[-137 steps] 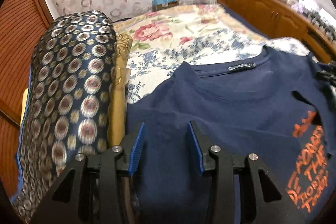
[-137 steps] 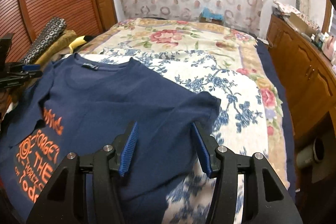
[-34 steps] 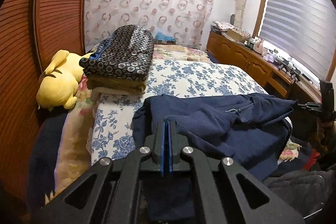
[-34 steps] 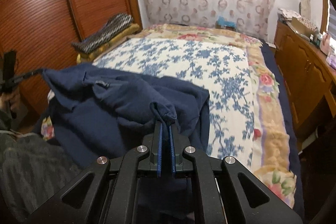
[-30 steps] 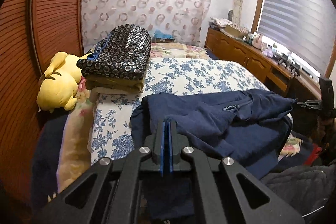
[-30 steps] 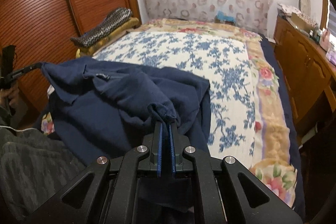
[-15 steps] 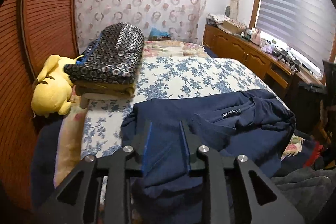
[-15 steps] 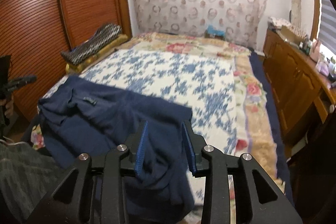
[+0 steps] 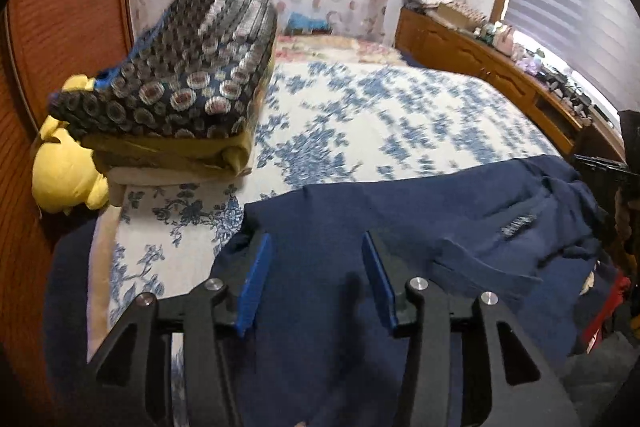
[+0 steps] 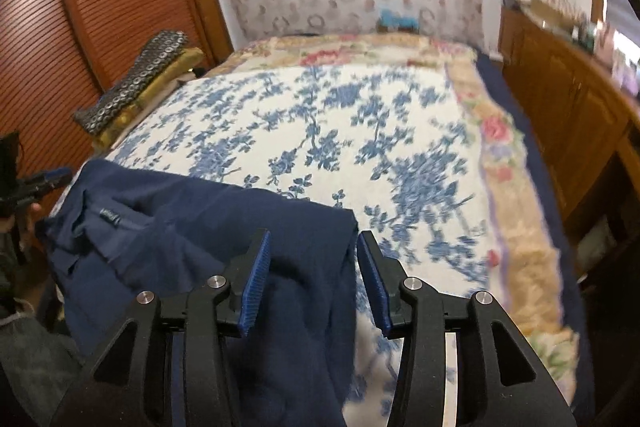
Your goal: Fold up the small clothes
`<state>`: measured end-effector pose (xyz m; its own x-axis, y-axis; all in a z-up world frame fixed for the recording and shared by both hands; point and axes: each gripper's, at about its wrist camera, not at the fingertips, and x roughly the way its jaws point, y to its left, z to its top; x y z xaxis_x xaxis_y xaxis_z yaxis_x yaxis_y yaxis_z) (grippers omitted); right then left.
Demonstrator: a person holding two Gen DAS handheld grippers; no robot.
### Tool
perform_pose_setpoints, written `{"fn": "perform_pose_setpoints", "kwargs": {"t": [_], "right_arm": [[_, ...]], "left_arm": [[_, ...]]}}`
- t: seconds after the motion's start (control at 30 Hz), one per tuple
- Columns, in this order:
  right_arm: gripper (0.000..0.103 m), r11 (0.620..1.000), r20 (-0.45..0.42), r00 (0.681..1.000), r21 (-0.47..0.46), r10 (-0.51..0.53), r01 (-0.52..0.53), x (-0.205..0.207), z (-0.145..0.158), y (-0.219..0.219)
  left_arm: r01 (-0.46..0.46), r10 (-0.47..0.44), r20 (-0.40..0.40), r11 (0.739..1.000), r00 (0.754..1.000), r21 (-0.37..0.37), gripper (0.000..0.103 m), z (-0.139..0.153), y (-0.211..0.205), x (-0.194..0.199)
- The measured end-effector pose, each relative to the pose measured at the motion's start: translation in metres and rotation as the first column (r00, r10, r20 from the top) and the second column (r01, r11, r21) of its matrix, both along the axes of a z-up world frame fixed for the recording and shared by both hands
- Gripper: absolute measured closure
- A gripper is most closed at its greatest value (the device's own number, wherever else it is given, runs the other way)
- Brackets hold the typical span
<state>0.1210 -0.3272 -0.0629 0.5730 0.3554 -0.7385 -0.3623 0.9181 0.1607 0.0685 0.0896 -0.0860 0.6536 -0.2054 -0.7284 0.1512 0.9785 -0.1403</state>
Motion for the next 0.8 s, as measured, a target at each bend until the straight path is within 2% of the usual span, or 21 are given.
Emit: {"fn": "perform_pose_setpoints", "kwargs": {"t": [0.23, 0.27, 0.33, 0.37, 0.4, 0.5, 0.63, 0.7, 0.8], "right_arm": [[0.058, 0.995, -0.111, 0.992, 0.078, -0.060, 0.069, 0.034, -0.025, -0.003], [0.061, 0.994, -0.113, 0.992, 0.083, -0.060, 0.069, 0.035, -0.026, -0.002], [0.078, 0.994, -0.091, 0.995, 0.091, -0.045, 0.054, 0.033, -0.023, 0.000], [0.094, 0.994, -0.081, 0.996, 0.094, -0.040, 0.047, 0.031, -0.022, 0.001], [0.097, 0.995, -0.059, 0.998, 0.093, -0.036, 0.041, 0.027, -0.017, 0.001], [0.099, 0.993, 0.019, 0.998, 0.103, -0.066, 0.063, 0.012, -0.001, -0.006], [0.103, 0.987, 0.083, 0.985, 0.050, -0.154, 0.151, -0.004, 0.008, -0.020], [0.103, 0.981, 0.076, 0.978, 0.039, -0.194, 0.191, -0.003, 0.005, -0.029], [0.103, 0.981, 0.046, 0.981, 0.065, -0.188, 0.185, 0.002, 0.001, -0.037]], "left_arm": [[-0.020, 0.022, -0.046, 0.999, 0.999, 0.033, 0.056, -0.018, -0.003, 0.017], [-0.020, 0.022, -0.043, 0.999, 0.999, 0.037, 0.056, -0.019, -0.003, 0.016], [-0.017, 0.019, -0.035, 0.998, 0.999, 0.053, 0.056, -0.020, -0.005, 0.015], [-0.016, 0.017, -0.028, 0.998, 0.999, 0.061, 0.055, -0.020, -0.005, 0.015], [-0.014, 0.016, -0.021, 0.997, 1.000, 0.073, 0.054, -0.021, -0.006, 0.013], [-0.016, 0.016, 0.002, 0.994, 1.000, 0.109, 0.052, -0.024, -0.013, 0.015], [-0.018, 0.017, 0.006, 0.996, 1.000, 0.088, 0.051, -0.024, -0.009, 0.013], [-0.017, 0.016, 0.005, 0.996, 1.000, 0.086, 0.050, -0.024, -0.009, 0.014], [-0.017, 0.016, 0.007, 0.996, 1.000, 0.092, 0.050, -0.025, -0.009, 0.014]]}}
